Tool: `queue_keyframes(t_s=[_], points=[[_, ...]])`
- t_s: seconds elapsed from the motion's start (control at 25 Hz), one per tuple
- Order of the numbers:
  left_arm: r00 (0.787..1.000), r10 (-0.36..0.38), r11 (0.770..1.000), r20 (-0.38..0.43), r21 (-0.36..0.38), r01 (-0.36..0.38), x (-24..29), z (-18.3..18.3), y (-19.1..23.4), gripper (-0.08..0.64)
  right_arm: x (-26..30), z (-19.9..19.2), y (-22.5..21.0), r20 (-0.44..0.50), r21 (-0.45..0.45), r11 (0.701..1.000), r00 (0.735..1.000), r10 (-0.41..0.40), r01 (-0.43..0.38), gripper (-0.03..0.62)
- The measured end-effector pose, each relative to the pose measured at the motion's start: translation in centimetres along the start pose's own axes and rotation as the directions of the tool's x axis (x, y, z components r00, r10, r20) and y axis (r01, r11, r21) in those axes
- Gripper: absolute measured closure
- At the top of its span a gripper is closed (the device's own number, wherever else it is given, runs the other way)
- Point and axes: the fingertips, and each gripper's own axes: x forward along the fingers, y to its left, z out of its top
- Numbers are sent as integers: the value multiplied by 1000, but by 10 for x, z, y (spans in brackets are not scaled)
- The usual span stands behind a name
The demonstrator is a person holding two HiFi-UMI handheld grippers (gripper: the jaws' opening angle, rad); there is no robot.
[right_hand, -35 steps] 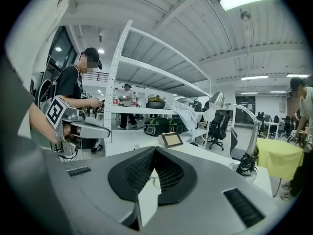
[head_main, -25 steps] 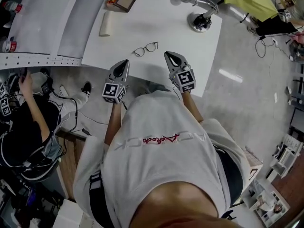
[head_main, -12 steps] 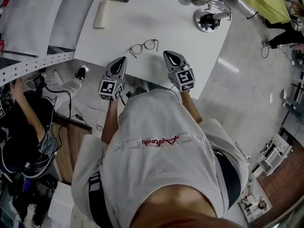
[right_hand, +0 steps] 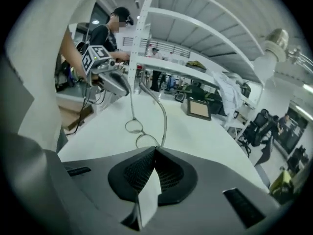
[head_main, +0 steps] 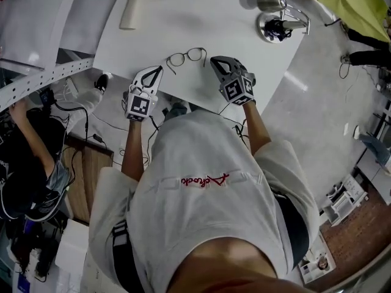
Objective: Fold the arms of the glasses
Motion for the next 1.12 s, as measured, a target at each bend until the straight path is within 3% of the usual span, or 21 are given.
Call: queue_keyframes(t_s=[0.16,0.28,0.4,0.6,0.84,0.88,0.96,1.12], points=[[997,-17,989,-80,146,29,6,-10,-1,537,16,-8,0,-60,-191,978,995,79,-89,588],[992,-29,973,-123,225,57,11,-15,-1,537,24,-12,-3,-83,-250,957,988,130,-146,588],[992,-23,970,-122,237,52,16,-13,1,537,28,-11,-8,-82,-250,949,981,176,-191,586],[990,-45,966,-135,246,77,22,-10,-1,488,29,4,-11,-56,-279,930,971,233,-239,503],[989,-54,958,-135,272,89,25,-3,-1,469,30,21,-9,-31,-358,904,971,238,-233,508],[989,-58,955,-134,280,94,26,-1,-1,469,30,22,-8,-27,-371,900,972,235,-228,547],[989,-64,951,-131,293,101,28,2,-2,514,30,24,-7,-21,-390,893,972,236,-225,565],[987,-84,946,-135,300,121,35,6,-6,514,29,25,-5,-15,-392,889,968,250,-236,566]])
